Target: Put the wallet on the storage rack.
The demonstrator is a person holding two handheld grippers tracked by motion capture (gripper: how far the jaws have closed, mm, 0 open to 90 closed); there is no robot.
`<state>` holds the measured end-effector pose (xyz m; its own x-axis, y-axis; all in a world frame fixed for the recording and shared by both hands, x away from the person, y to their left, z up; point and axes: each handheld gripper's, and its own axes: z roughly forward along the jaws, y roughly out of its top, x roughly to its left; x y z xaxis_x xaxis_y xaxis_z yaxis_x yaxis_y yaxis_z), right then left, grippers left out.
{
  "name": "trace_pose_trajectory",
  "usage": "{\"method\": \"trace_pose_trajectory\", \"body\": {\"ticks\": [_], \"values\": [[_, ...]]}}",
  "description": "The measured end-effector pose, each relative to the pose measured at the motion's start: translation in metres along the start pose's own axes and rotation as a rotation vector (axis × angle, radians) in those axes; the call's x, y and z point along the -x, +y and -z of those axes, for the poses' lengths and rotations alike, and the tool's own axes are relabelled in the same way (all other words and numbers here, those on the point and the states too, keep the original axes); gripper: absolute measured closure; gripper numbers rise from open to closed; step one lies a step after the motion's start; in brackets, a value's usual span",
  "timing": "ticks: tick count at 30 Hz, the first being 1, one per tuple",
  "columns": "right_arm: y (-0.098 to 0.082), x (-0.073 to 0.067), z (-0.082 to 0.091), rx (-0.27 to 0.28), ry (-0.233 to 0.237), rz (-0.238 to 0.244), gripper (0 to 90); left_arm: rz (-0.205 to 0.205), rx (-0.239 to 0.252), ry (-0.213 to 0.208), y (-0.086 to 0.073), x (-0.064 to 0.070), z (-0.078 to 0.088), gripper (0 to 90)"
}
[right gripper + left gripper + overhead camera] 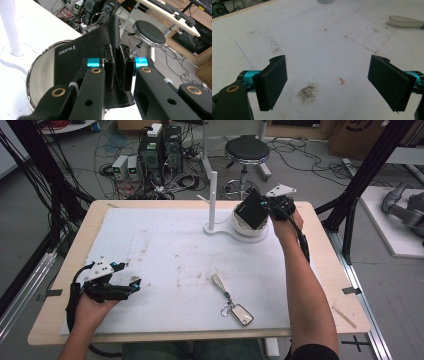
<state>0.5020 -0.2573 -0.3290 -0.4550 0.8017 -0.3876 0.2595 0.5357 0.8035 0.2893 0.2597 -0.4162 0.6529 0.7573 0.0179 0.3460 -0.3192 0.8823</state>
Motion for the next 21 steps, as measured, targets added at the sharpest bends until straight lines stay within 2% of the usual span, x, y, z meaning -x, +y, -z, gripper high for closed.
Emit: {"method": "trace_pose_trajectory", "body": {"ticks": [4, 6, 8, 11, 12, 13, 14, 16, 18, 21], "values": [[-0.001, -0.002, -0.001, -0.005, 0.005, -0.004, 85.1, -0.002, 0.0, 0.001, 0.0, 0.0, 0.0, 15.9], [-0.002, -0.005, -0.003, -0.011, 0.012, 0.009, 85.0, 0.0, 0.0, 0.002, 0.0, 0.0, 0.0, 15.9], [-0.004, -0.012, -0.008, -0.036, 0.035, 0.003, 84.6, -0.004, -0.002, -0.002, 0.001, 0.0, -0.001, 15.9], [-0.006, -0.016, -0.011, -0.065, 0.049, -0.014, 82.5, -0.01, -0.004, -0.001, 0.001, 0.001, -0.001, 15.9], [-0.007, -0.014, -0.012, -0.073, 0.06, -0.058, 72.1, -0.006, 0.0, -0.002, 0.001, 0.001, -0.001, 15.9], [-0.007, -0.014, -0.012, -0.073, 0.06, -0.058, 72.1, -0.006, 0.0, -0.002, 0.001, 0.001, -0.001, 15.9], [-0.006, -0.012, -0.01, -0.078, 0.06, -0.114, 61.9, -0.007, 0.0, -0.003, 0.001, 0.001, -0.001, 15.9], [-0.006, -0.01, -0.009, -0.071, 0.066, -0.123, 60.2, -0.007, -0.002, -0.004, 0.001, 0.0, -0.001, 15.9], [-0.004, -0.007, -0.001, -0.046, 0.056, -0.123, 51.7, -0.006, -0.004, -0.004, 0.002, 0.0, -0.001, 16.0], [-0.003, -0.004, 0.005, -0.039, 0.057, -0.132, 46.9, -0.01, -0.006, -0.006, 0.002, 0.0, -0.003, 15.9]]}}
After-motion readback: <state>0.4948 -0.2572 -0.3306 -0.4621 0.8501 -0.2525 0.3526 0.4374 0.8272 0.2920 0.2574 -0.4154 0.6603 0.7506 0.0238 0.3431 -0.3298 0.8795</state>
